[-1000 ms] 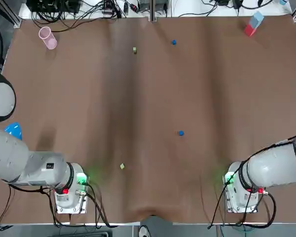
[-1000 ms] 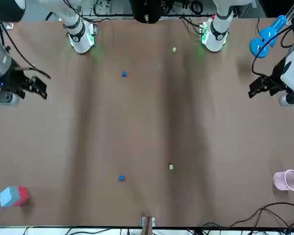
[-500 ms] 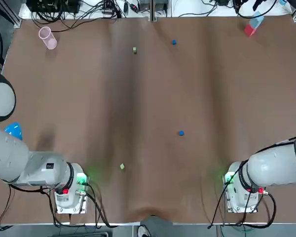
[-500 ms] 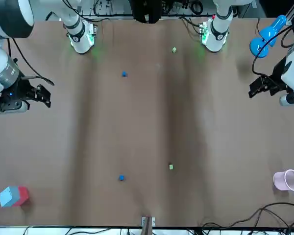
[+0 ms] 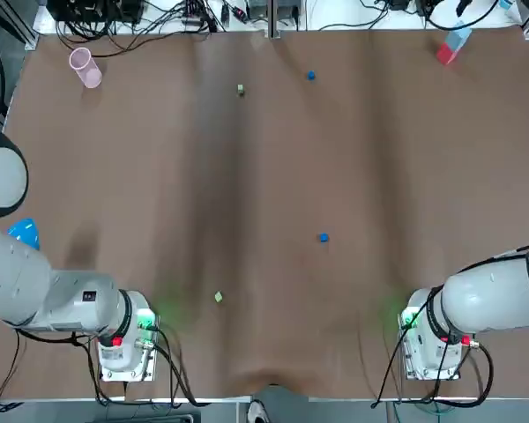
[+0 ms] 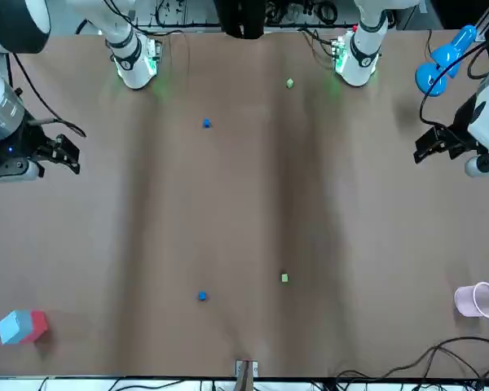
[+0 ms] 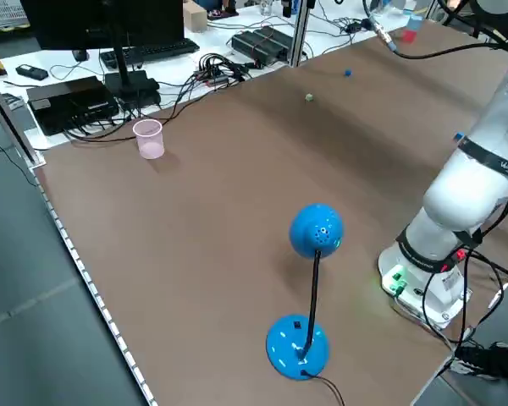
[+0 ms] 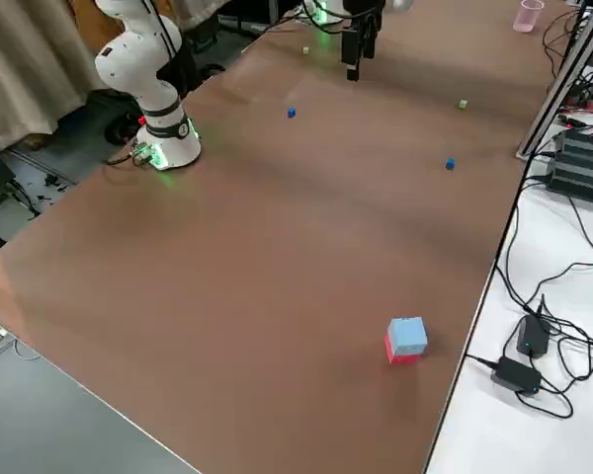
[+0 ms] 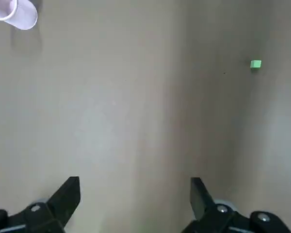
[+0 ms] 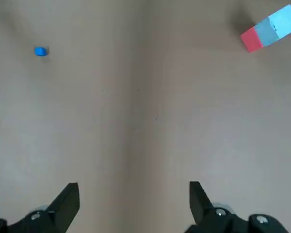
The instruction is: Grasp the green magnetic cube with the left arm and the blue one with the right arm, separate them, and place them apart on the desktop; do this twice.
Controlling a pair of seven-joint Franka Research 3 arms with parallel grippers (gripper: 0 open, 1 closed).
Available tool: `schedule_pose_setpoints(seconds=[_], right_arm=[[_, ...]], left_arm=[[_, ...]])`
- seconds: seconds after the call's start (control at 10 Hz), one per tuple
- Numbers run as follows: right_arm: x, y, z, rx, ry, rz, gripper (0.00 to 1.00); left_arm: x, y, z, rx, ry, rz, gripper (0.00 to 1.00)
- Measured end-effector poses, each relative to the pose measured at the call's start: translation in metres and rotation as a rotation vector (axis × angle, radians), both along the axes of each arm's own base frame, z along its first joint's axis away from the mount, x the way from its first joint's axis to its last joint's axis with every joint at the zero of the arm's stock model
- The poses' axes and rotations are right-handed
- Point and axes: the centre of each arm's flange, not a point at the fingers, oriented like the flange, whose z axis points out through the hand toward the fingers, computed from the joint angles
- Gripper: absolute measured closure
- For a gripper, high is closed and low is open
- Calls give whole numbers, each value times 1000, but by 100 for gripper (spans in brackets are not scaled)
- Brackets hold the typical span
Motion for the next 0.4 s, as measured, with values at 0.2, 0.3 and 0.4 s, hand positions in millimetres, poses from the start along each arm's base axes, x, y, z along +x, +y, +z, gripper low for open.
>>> schedule_pose_setpoints(seconds=[0.2,0.3,0.4], right_arm=[[-1,6,1,1,-1,10,0],[-1,9,1,1,-2,16,0],[-1,12,1,1,-2,21,0]], left_arm=[[0,0,0,0,0,0,0],[0,0,0,0,0,0,0],[0,0,0,0,0,0,0]])
